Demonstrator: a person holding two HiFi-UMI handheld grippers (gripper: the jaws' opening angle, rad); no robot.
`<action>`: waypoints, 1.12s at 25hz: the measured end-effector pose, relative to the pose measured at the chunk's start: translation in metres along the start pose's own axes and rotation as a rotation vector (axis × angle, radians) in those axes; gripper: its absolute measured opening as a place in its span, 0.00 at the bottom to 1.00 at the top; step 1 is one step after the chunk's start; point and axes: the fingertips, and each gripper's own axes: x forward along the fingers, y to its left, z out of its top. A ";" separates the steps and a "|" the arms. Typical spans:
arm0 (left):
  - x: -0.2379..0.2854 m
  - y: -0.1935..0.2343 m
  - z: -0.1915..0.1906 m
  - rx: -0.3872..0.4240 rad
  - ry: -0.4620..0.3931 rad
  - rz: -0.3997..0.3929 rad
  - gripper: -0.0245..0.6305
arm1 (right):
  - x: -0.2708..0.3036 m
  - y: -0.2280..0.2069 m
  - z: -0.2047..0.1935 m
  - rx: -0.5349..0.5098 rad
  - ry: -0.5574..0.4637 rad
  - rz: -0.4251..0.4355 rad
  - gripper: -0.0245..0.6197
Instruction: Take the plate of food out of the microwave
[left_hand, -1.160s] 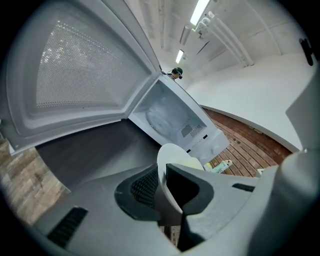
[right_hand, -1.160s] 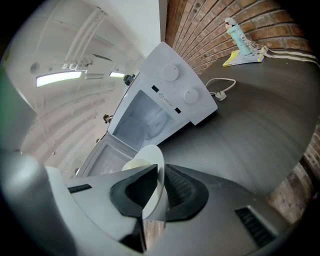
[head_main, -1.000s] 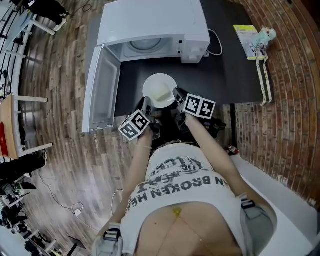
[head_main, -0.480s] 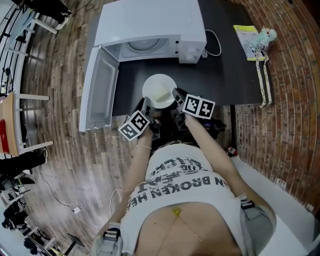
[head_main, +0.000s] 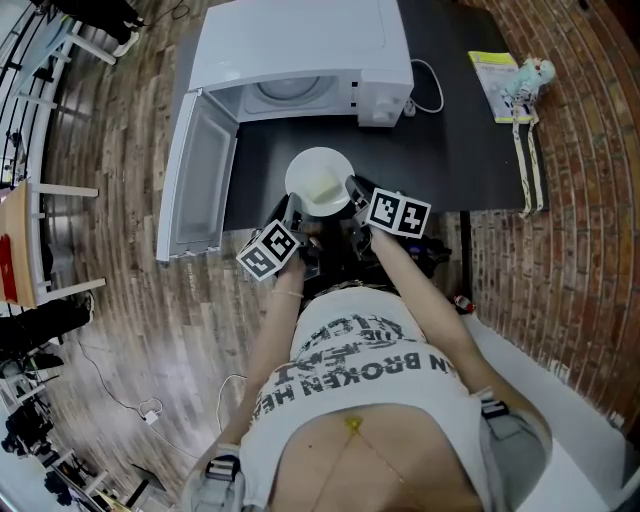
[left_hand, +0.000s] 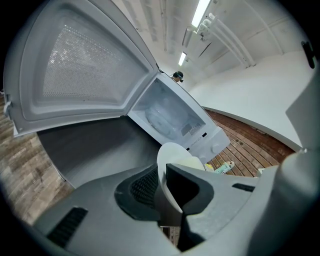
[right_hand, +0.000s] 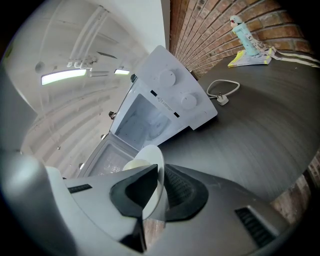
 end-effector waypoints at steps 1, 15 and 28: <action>0.000 0.000 0.000 -0.001 0.000 -0.001 0.12 | 0.000 0.000 0.000 0.001 0.001 0.001 0.10; -0.002 -0.004 -0.002 -0.017 -0.005 -0.015 0.12 | -0.001 -0.001 -0.003 0.006 0.009 0.001 0.10; -0.003 -0.002 -0.003 -0.012 -0.008 -0.011 0.12 | -0.002 -0.002 -0.005 0.008 0.009 0.000 0.10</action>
